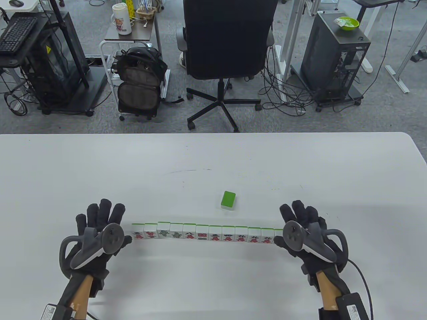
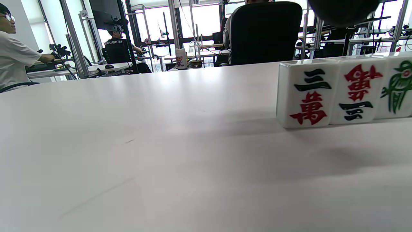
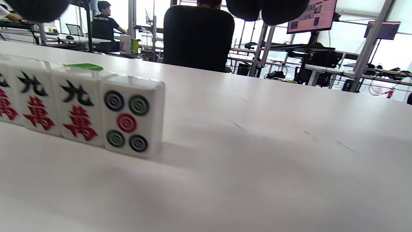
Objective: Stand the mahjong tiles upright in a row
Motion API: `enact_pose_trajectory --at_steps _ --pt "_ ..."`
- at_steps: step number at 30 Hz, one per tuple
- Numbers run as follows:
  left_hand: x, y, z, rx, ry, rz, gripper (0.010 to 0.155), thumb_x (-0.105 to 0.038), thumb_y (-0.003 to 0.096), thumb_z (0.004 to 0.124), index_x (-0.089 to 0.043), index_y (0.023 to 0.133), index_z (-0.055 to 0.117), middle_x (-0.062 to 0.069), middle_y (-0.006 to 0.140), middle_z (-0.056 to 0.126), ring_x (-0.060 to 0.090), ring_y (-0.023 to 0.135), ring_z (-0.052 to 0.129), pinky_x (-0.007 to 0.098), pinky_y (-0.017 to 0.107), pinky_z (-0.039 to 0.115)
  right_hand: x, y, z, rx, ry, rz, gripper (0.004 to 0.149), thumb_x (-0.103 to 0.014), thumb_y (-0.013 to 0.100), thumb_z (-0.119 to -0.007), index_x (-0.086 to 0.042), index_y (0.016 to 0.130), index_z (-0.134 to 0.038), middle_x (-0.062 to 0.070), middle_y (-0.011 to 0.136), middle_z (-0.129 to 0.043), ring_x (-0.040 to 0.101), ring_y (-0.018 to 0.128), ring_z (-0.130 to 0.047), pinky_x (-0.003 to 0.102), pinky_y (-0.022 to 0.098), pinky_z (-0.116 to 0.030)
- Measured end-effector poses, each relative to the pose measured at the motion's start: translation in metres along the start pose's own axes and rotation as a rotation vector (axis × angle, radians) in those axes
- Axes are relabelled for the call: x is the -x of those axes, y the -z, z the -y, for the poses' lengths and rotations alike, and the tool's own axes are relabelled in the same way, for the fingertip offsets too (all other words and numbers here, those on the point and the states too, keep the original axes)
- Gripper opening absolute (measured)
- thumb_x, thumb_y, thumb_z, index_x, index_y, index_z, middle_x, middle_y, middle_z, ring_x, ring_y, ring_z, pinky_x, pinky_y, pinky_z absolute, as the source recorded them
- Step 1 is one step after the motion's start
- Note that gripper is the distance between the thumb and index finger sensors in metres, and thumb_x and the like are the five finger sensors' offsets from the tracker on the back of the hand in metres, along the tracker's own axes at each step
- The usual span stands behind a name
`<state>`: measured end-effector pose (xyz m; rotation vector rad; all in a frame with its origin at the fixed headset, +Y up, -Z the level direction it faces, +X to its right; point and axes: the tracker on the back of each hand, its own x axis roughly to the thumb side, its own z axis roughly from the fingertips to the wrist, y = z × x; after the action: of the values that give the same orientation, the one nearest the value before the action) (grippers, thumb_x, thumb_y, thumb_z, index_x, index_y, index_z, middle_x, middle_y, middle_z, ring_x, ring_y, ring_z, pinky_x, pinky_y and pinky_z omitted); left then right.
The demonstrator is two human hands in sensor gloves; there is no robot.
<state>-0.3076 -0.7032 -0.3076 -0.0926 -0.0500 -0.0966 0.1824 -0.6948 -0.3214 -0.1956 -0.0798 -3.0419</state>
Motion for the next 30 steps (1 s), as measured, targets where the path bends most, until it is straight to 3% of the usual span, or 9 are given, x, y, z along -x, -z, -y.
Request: enact_pose_trajectory --at_steps 2,8,16,24,30 --pt "0.0 -0.001 0.0 0.007 0.007 -0.005 0.094 -0.064 0.0578 0.069 -0.029 0.121 0.009 0.015 0.131 0.009 0.052 0.119 0.021 0.07 0.084 0.02 -0.024 0.015 0.012 0.01 -0.008 0.015 0.087 -0.069 0.045 -0.06 -0.036 0.108 -0.01 0.011 0.122 -0.018 0.051 0.113 -0.046 0.065 0.079 -0.053" --pt "0.0 -0.002 0.001 0.005 0.01 -0.001 0.094 -0.064 0.0578 0.069 -0.029 0.121 0.008 0.015 0.131 0.008 0.053 0.119 0.02 0.07 0.084 0.02 -0.09 0.078 0.023 -0.183 -0.057 -0.019 0.082 -0.068 0.047 -0.059 -0.041 0.106 -0.008 0.008 0.122 -0.013 0.048 0.114 -0.046 0.062 0.083 -0.05" --pt "0.001 -0.003 0.002 0.004 -0.002 0.009 0.094 -0.065 0.0579 0.068 -0.029 0.12 0.008 0.015 0.131 0.008 0.053 0.119 0.02 0.07 0.084 0.021 -0.131 0.141 -0.009 -0.494 -0.068 -0.137 0.067 -0.062 0.053 -0.057 -0.05 0.105 -0.017 0.007 0.123 -0.015 0.042 0.111 -0.06 0.055 0.082 -0.056" --pt "0.004 -0.004 0.002 0.001 -0.022 0.002 0.094 -0.065 0.0579 0.068 -0.029 0.12 0.007 0.015 0.131 0.008 0.053 0.118 0.02 0.069 0.084 0.021 -0.151 0.164 -0.028 -0.625 -0.084 -0.15 0.063 -0.059 0.053 -0.062 -0.049 0.105 -0.028 0.011 0.119 -0.011 0.035 0.108 -0.065 0.048 0.083 -0.059" --pt "0.007 -0.005 0.002 -0.005 -0.032 0.001 0.094 -0.065 0.0579 0.068 -0.029 0.12 0.007 0.015 0.131 0.008 0.053 0.118 0.02 0.069 0.084 0.022 -0.162 0.17 -0.027 -0.572 -0.106 -0.157 0.063 -0.056 0.052 -0.069 -0.034 0.105 -0.045 0.024 0.117 -0.027 0.035 0.097 -0.08 0.046 0.077 -0.07"
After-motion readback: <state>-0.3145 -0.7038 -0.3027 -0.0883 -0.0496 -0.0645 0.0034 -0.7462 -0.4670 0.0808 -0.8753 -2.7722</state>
